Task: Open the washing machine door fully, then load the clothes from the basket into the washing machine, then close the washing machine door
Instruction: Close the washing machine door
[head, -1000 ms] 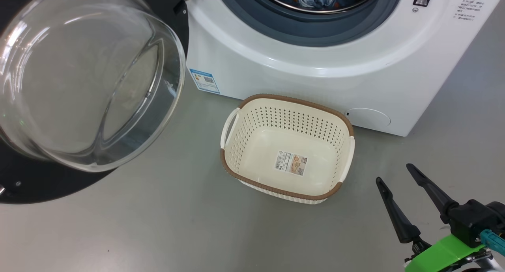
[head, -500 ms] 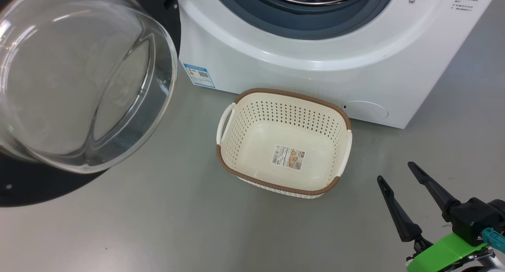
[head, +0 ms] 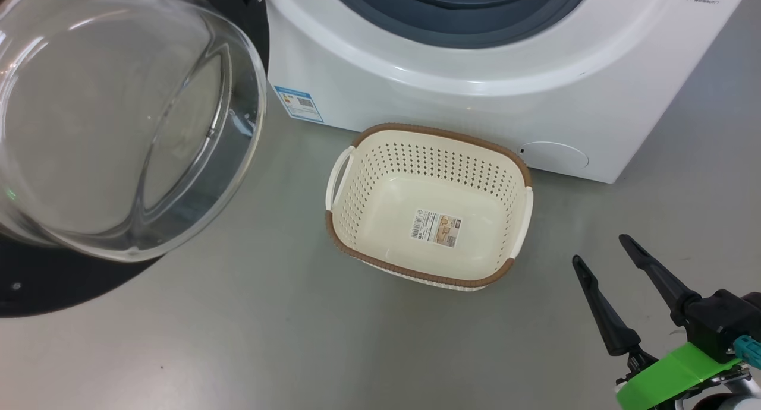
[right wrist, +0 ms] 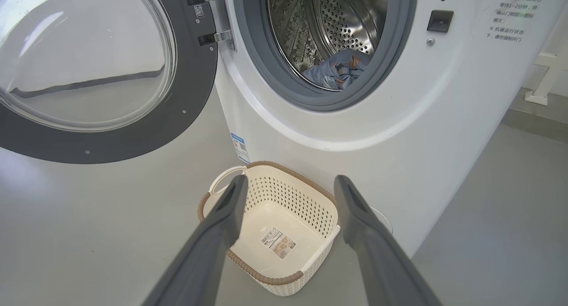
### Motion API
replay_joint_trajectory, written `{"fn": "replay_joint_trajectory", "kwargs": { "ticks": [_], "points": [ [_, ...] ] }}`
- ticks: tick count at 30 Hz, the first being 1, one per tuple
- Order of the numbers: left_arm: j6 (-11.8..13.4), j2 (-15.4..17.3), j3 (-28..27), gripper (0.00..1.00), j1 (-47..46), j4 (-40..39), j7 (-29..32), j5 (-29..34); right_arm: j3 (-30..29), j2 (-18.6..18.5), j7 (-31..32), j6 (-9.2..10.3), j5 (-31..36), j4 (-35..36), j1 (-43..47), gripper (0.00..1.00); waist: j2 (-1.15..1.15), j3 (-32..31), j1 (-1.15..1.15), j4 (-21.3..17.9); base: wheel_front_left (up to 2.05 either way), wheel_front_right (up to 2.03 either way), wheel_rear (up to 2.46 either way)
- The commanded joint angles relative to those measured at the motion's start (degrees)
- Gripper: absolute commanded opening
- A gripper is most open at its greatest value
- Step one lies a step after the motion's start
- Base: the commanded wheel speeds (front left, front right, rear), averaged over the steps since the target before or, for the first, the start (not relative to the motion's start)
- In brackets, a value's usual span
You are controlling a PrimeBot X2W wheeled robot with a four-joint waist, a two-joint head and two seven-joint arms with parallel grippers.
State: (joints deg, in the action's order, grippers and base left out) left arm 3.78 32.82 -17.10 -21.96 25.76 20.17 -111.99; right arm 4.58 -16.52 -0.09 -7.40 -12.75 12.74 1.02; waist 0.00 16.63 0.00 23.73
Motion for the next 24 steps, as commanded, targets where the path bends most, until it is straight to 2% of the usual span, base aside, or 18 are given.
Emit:
{"fn": "replay_joint_trajectory", "kwargs": {
  "ticks": [1,14,24],
  "points": [
    [-0.51,2.47,-0.38,0.0,-0.01,-2.49,2.31,-0.28,0.95,-0.74,-0.06,-0.09,-0.16,1.83,-1.19,1.0,0.0,0.2,0.0,0.17,0.0,0.0,0.0],
    [-2.93,0.49,-0.43,0.0,4.36,-11.14,9.71,-3.71,-0.05,-0.8,0.22,-0.09,0.1,2.65,-1.58,1.0,0.0,1.51,0.0,1.72,0.0,0.0,0.0],
    [-6.04,-1.81,0.4,0.0,8.74,-20.18,14.87,-5.51,-1.12,-0.95,0.29,-0.09,0.02,3.08,-1.44,1.0,0.0,1.53,0.0,2.65,0.0,0.0,0.0]
  ]
}}
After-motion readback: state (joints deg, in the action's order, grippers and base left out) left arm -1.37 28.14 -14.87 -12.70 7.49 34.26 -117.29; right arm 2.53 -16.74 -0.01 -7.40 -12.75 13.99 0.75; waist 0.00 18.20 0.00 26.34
